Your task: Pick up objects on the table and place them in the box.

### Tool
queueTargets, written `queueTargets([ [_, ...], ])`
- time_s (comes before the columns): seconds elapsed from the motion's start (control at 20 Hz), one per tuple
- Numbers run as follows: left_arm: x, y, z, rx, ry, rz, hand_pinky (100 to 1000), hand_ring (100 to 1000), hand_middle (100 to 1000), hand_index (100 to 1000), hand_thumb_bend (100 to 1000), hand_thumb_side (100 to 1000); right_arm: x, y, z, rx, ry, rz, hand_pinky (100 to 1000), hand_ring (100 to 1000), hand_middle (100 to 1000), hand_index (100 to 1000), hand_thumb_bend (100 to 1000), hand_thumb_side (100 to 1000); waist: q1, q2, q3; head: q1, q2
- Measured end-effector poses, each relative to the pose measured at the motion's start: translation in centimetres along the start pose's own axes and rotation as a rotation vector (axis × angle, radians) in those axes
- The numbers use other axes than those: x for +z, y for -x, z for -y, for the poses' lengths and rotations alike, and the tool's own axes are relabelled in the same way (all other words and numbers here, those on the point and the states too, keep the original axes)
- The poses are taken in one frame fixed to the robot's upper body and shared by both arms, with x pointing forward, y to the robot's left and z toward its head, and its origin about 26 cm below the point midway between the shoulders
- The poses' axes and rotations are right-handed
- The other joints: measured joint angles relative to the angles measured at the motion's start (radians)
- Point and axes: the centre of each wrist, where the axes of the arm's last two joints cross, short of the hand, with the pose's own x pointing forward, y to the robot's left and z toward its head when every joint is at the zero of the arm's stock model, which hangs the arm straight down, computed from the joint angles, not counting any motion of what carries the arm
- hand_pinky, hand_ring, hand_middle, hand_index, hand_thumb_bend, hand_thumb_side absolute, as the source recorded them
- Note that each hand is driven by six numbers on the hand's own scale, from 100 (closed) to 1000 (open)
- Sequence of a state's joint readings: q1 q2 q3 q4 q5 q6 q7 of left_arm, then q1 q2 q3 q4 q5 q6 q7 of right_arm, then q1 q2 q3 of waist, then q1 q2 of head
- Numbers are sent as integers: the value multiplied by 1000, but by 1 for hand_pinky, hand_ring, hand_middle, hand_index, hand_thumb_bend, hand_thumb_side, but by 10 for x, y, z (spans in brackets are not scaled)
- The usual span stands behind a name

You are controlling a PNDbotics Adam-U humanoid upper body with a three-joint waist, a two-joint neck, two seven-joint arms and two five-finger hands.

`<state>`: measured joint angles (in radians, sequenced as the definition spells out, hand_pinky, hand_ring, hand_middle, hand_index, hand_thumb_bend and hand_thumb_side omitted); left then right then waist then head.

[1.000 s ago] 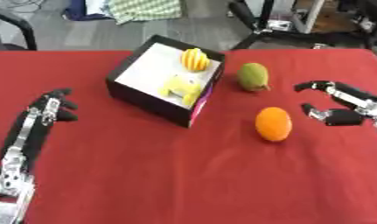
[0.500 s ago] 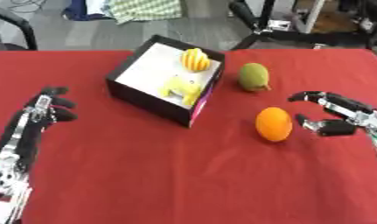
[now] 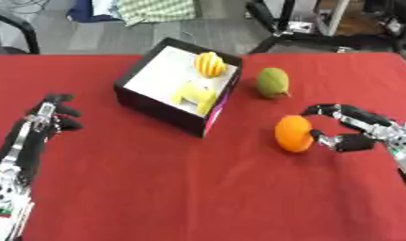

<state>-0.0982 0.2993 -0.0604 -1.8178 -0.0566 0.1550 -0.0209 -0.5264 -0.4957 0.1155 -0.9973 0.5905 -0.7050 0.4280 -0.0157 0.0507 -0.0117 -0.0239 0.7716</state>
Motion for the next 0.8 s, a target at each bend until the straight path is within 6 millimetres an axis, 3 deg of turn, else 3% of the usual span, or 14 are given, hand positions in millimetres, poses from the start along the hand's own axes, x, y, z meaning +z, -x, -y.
queueTargets([
  [0.45, 0, 1, 1, 0, 8, -6, 697, 554, 582, 843, 100, 1000, -14, -2, -11, 5, -45, -13, 1000, 969, 854, 899, 100, 652, 0, 0, -1, -5, 0],
  [0.65, 0, 1, 1, 0, 8, -8, 697, 554, 582, 843, 100, 1000, -20, -1, -15, 13, -48, -26, 1000, 963, 847, 863, 100, 491, 0, 0, -1, -7, 0],
  [0.8, 0, 1, 1, 1, 8, -8, 697, 554, 582, 843, 100, 1000, -23, -1, -16, 23, -32, -26, 1000, 941, 814, 739, 100, 212, 0, 0, -1, -8, 0],
])
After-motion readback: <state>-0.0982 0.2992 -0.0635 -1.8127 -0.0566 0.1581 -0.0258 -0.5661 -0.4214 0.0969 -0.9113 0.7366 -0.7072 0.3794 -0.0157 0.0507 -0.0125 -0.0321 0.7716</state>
